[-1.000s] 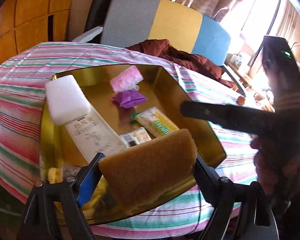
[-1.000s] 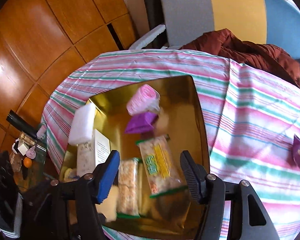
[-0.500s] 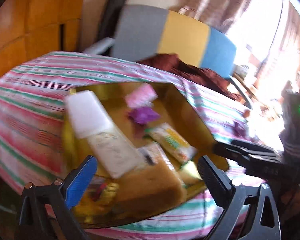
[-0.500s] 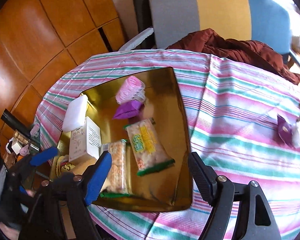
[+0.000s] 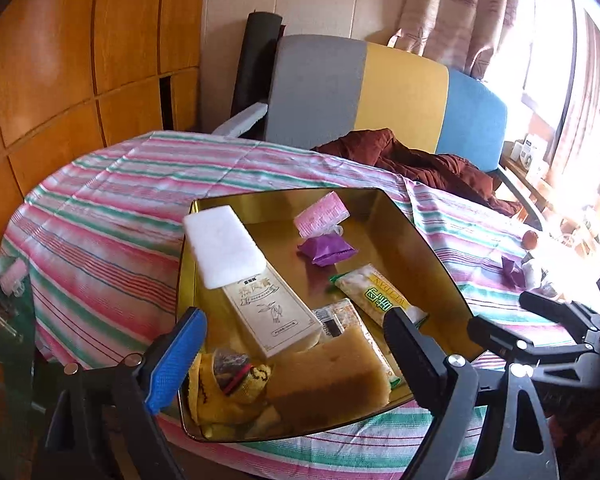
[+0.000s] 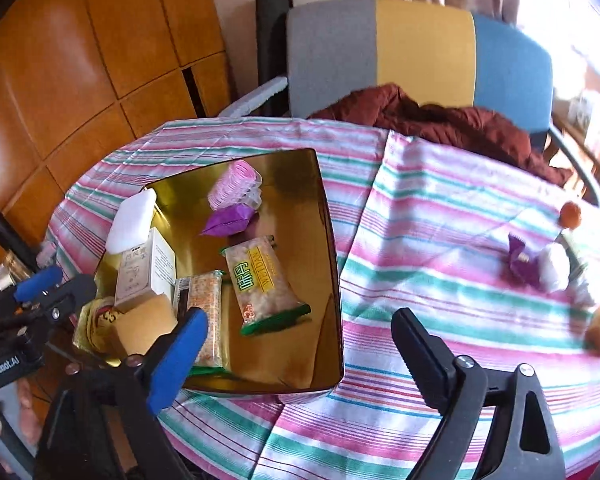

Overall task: Organize objects
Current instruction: 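Carry the sponge and candy packet over the gold tray and release both, then move both grippers back to the remaining items on the cloth, then grasp the white plastic bag ball with the left gripper, then hold the white bag with the left gripper while the right grasps the purple candy packet, then carry the white bag and candy packet into the gold tray and release both, then withdraw both grippers from the tray toward the orange, green box and sponge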

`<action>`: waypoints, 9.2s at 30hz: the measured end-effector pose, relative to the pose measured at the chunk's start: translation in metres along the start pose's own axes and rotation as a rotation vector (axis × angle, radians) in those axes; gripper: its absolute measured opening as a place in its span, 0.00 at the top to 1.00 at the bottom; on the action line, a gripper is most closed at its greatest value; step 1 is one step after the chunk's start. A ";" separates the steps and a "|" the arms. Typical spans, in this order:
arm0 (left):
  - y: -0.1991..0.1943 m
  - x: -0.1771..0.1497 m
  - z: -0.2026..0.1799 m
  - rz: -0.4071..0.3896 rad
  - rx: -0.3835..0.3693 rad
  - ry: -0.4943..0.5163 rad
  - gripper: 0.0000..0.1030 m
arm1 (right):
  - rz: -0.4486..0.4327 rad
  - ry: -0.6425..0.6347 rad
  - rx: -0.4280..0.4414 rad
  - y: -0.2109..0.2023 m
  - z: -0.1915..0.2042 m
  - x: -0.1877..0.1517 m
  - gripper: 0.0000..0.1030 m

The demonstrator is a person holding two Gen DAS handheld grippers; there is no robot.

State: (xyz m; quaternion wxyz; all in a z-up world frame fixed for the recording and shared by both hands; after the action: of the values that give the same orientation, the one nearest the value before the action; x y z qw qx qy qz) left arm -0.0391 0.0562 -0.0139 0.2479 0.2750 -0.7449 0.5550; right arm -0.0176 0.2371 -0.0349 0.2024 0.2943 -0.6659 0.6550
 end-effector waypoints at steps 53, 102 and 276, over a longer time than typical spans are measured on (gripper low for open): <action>-0.016 -0.007 -0.088 -0.077 0.028 0.286 0.17 | 0.036 0.149 -0.444 -0.052 -0.173 -0.038 0.00; 0.130 -0.071 -0.394 0.215 -0.348 0.705 0.17 | -0.054 0.940 -0.438 -0.093 -0.355 -0.144 0.00; 0.007 0.001 -0.023 -0.005 0.006 0.035 0.33 | 0.007 -0.030 -0.076 -0.004 -0.003 0.009 0.00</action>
State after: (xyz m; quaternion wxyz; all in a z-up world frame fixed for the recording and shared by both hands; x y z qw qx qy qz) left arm -0.0426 0.0799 -0.0123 0.2612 0.2679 -0.7381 0.5614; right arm -0.0217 0.2387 -0.0258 0.2013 0.2939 -0.6943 0.6253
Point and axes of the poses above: each gripper's, at about its wrist camera, not at the fingertips, and y roughly the way its jaws point, z to its left, x to its top, the point moved 1 cm from there along y, roughly the way its jaws point, and after that the axes turned 14 degrees about -y, right-handed, at the moved point
